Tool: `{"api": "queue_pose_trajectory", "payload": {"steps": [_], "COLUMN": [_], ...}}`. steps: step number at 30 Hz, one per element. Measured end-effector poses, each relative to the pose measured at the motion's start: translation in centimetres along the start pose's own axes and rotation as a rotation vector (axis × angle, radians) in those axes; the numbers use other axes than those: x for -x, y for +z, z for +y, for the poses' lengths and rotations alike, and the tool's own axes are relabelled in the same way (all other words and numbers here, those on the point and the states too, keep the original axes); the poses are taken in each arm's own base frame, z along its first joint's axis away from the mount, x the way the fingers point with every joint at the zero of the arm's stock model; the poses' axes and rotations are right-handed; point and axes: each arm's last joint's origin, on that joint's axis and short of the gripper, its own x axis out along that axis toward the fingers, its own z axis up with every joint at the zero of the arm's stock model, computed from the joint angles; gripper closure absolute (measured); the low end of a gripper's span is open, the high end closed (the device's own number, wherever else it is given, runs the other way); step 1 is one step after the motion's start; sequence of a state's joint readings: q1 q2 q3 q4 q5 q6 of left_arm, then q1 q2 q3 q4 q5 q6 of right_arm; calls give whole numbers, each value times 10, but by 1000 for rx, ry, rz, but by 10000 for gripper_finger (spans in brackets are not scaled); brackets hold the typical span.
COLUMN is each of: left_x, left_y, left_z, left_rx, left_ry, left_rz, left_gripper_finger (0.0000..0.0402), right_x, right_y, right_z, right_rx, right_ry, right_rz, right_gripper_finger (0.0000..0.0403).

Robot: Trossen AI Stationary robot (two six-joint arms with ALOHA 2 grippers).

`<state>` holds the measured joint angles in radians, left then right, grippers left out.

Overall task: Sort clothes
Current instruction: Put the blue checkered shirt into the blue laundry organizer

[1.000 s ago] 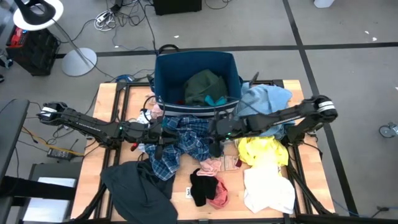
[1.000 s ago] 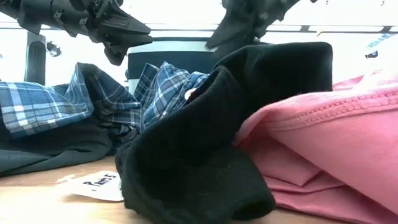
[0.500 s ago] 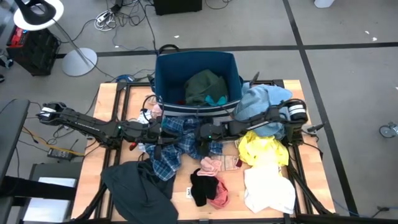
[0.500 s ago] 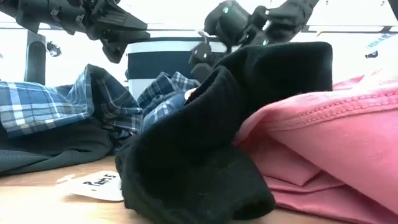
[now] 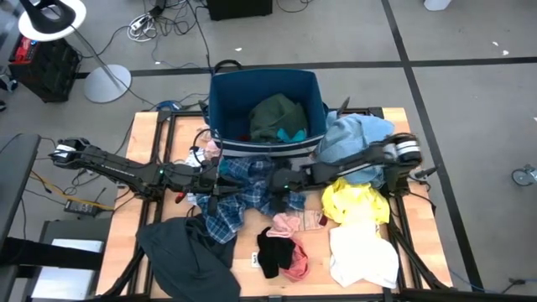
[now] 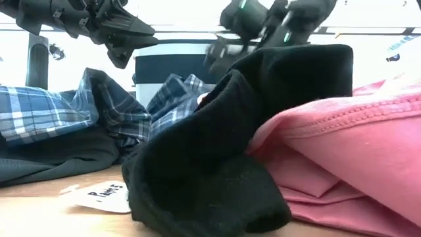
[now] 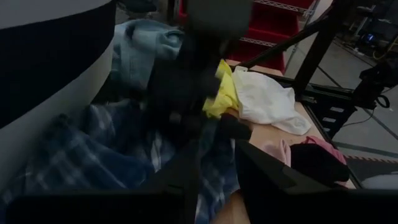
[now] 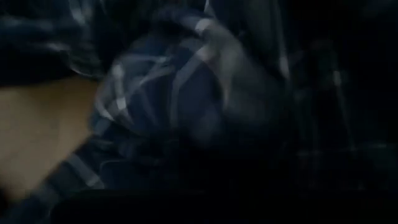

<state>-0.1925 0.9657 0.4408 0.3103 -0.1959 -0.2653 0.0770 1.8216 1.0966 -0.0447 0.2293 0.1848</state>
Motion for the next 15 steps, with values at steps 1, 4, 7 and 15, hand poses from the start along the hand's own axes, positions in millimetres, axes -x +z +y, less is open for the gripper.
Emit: {"api": "queue_pose_trajectory", "payload": {"steps": [1,4,7,15], "left_x": [0,0,0,0], "left_y": [0,1,1,3], "left_z": [0,0,0,-1], "left_rx": [0,1,2,7], "left_ry": [0,-1,-2,-8], "left_rz": [-1,-6,-9,-31], "left_gripper_finger": [296,296,296,296], "right_x": [13,57,103,207], "right_y": [6,21,36,70], "right_z": [0,1,2,-14], "right_rx": [3,11,4,4], "right_ry": [-12,-52,-80,-160], "right_rz": [-16,-72,-192,-496], "right_gripper_finger": [391,391,391,391]}}
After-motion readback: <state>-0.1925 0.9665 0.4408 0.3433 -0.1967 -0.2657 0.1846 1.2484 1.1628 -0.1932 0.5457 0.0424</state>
